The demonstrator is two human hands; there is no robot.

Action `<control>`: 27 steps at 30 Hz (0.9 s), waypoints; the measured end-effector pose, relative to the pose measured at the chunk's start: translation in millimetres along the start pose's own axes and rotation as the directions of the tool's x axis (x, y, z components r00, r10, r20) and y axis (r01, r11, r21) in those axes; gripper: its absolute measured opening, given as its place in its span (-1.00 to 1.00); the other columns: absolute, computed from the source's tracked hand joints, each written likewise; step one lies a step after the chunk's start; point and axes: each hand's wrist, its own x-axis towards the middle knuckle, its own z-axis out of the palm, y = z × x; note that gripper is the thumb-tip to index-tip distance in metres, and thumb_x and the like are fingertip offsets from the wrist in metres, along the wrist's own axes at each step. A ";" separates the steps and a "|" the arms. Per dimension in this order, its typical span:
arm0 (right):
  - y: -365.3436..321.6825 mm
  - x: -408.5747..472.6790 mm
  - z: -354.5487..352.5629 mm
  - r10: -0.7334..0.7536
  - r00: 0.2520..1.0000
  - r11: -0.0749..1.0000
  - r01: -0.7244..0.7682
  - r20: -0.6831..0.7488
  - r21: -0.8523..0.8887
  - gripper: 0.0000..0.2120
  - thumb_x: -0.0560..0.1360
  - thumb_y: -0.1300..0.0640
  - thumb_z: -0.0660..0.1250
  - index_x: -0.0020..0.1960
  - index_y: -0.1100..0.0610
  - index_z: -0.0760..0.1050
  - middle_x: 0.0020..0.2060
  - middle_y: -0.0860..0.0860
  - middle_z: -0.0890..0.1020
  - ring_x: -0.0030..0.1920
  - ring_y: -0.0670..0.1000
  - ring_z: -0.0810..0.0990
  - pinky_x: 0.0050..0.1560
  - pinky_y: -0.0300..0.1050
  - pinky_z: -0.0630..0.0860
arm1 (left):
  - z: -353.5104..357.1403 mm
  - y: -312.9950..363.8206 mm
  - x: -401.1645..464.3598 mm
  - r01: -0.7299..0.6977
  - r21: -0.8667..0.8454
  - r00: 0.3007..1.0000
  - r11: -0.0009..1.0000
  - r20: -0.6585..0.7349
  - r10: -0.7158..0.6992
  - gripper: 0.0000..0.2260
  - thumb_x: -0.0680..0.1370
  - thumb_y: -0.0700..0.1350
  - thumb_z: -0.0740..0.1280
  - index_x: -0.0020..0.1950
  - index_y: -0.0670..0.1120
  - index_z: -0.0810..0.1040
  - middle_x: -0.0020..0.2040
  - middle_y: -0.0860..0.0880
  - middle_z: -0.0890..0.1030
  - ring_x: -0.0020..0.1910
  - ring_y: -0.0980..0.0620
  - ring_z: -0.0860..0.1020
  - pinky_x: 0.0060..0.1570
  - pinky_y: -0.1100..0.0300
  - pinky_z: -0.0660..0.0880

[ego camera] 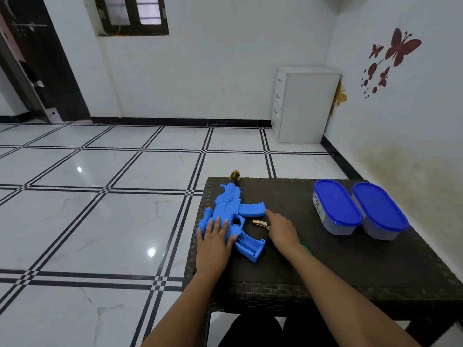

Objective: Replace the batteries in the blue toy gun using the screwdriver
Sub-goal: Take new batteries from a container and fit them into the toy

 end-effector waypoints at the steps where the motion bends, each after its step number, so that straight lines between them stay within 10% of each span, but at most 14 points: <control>1: -0.2 0.4 -0.9 0.010 1.000 1.000 -0.010 -0.012 0.006 -0.62 0.55 0.23 0.22 0.36 0.13 0.33 0.20 0.12 0.52 0.18 0.12 0.51 0.13 -0.03 0.47 | -0.1 0.1 0.2 0.000 -0.001 1.000 1.000 -0.001 0.000 -0.49 0.62 0.17 0.00 0.54 0.04 0.04 0.56 0.00 -0.01 0.54 0.02 -0.10 0.47 -0.02 -0.21; 8: 3.4 9.1 -16.3 0.218 0.976 0.899 -0.197 -0.010 0.391 -0.62 0.46 0.29 0.35 0.27 0.15 0.47 0.16 0.11 0.58 0.13 0.08 0.56 0.08 -0.14 0.47 | 1.4 -2.4 0.0 -0.002 -0.005 1.000 1.000 -0.011 0.002 -0.49 0.62 0.17 0.01 0.54 0.05 0.05 0.56 0.01 0.00 0.54 0.03 -0.09 0.47 0.00 -0.21; 13: 0.1 1.5 -37.5 0.225 0.951 0.414 -0.290 0.212 0.863 -0.72 0.49 0.35 0.26 0.19 0.28 0.52 0.09 0.18 0.61 0.03 0.04 0.57 0.15 -0.05 0.51 | 1.8 -1.4 0.6 0.000 0.003 1.000 1.000 -0.013 0.000 -0.49 0.62 0.18 0.00 0.54 0.05 0.04 0.56 0.01 0.01 0.54 0.03 -0.08 0.48 0.00 -0.20; 18: -3.3 -22.2 -49.0 -0.063 0.932 -0.046 -0.361 0.358 0.932 -0.79 0.52 0.44 0.19 0.13 0.36 0.47 -0.14 0.18 0.60 -0.24 -0.03 0.67 -0.26 -0.28 0.61 | 0.3 -0.1 -0.6 0.000 -0.002 1.000 1.000 -0.012 0.000 -0.48 0.62 0.18 0.00 0.54 0.05 0.04 0.56 0.00 0.01 0.54 0.02 -0.08 0.48 0.01 -0.19; 27: -2.6 -41.3 -44.7 -0.106 0.945 0.021 -0.309 0.310 0.951 -0.85 0.50 0.37 0.28 0.02 0.21 0.51 -0.14 0.13 0.59 -0.25 0.01 0.68 -0.33 -0.16 0.62 | 0.6 -0.2 -0.7 -0.001 -0.001 1.000 1.000 -0.018 0.001 -0.48 0.62 0.18 0.00 0.54 0.05 0.04 0.56 0.00 0.01 0.54 0.02 -0.07 0.48 0.02 -0.19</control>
